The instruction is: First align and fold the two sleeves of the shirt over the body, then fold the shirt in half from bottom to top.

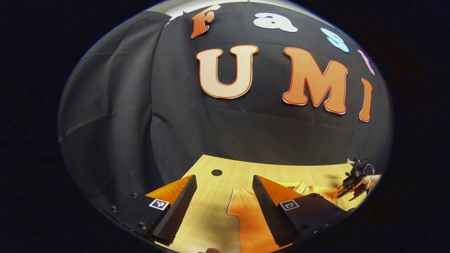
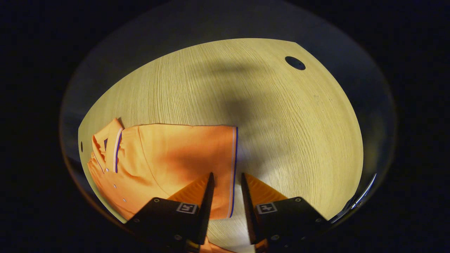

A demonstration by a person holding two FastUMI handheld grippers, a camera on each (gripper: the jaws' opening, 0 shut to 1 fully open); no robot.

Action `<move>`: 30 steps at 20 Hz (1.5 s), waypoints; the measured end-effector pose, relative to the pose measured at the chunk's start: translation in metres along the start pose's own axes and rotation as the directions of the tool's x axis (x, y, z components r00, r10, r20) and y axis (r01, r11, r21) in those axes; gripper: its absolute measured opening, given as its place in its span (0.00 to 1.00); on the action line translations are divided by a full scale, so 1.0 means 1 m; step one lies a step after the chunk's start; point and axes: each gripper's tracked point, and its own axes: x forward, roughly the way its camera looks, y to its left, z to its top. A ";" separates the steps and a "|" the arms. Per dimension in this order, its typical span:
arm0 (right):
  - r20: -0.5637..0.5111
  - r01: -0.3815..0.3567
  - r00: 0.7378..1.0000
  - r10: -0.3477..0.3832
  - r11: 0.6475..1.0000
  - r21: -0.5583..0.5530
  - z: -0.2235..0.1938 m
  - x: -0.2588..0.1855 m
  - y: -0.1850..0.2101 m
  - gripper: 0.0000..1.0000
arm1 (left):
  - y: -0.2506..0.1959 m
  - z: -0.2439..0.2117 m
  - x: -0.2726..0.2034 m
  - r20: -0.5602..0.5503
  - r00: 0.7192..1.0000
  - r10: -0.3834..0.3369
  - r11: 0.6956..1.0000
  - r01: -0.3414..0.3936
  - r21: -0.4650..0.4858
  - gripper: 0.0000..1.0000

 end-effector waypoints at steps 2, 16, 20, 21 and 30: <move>0.015 -0.007 1.000 0.007 0.999 -0.037 -0.001 -0.001 0.002 0.36 | 0.000 0.000 -0.001 0.005 1.000 -0.002 1.000 0.002 0.005 0.98; 0.158 -0.121 0.980 0.120 0.993 -0.003 0.010 -0.066 0.035 0.01 | 0.010 0.010 -0.008 0.043 0.998 -0.048 0.999 0.048 0.005 0.98; 0.220 -0.128 0.965 0.141 0.989 -0.072 0.014 -0.106 0.063 0.01 | 0.022 0.015 -0.013 0.060 0.996 -0.067 0.998 0.068 -0.008 0.98; 0.237 -0.120 0.961 0.140 0.988 -0.097 0.014 -0.116 0.071 0.02 | 0.026 0.016 -0.013 0.065 0.995 -0.071 0.997 0.072 -0.008 0.98; 0.239 -0.146 0.947 0.215 0.950 -0.276 -0.030 -0.146 0.179 0.01 | 0.079 0.014 -0.017 0.074 0.994 -0.080 0.995 0.084 -0.045 0.98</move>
